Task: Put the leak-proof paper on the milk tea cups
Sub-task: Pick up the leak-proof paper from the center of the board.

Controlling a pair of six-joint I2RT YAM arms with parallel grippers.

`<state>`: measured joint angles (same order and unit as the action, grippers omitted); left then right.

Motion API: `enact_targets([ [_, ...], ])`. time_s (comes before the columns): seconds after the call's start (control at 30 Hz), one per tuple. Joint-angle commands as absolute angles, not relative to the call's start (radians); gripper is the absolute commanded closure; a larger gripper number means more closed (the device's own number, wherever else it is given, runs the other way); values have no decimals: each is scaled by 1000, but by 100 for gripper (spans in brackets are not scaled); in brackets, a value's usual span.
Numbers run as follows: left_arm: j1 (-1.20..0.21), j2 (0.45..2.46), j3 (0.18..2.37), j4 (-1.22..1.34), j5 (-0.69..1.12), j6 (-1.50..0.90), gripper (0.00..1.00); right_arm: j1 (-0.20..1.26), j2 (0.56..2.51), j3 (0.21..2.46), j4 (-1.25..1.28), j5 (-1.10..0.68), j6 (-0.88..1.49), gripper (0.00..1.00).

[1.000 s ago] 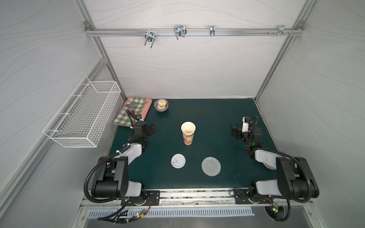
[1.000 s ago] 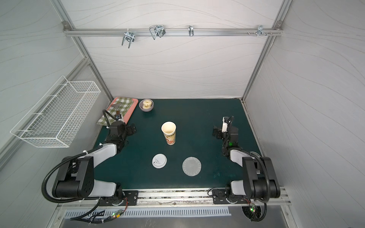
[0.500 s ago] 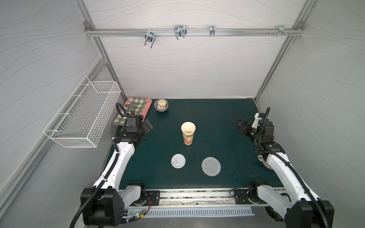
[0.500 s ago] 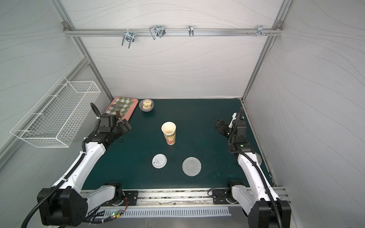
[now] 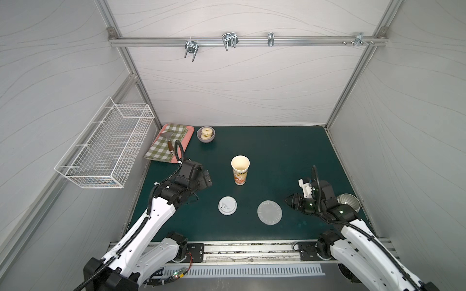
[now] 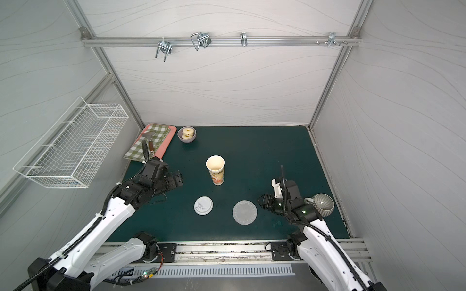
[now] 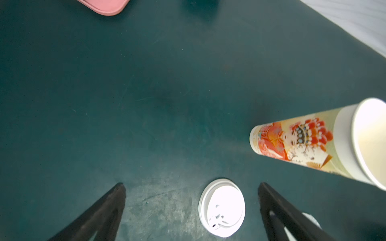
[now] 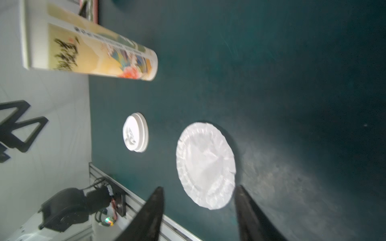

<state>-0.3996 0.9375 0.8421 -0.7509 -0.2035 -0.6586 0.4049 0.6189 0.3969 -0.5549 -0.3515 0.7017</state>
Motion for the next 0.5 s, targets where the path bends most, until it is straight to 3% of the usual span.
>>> enact_targets([
  [0.0,-415,909,832,-792,-198,-662,1,412,574,329,-571,-425,789,52],
  [0.2,-428,877,819,-765,-165,-647,2,413,638,221,-422,-516,843,65],
  [0.47,-436,893,827,-773,-150,-638,3,413,802,177,-253,-534,855,64],
])
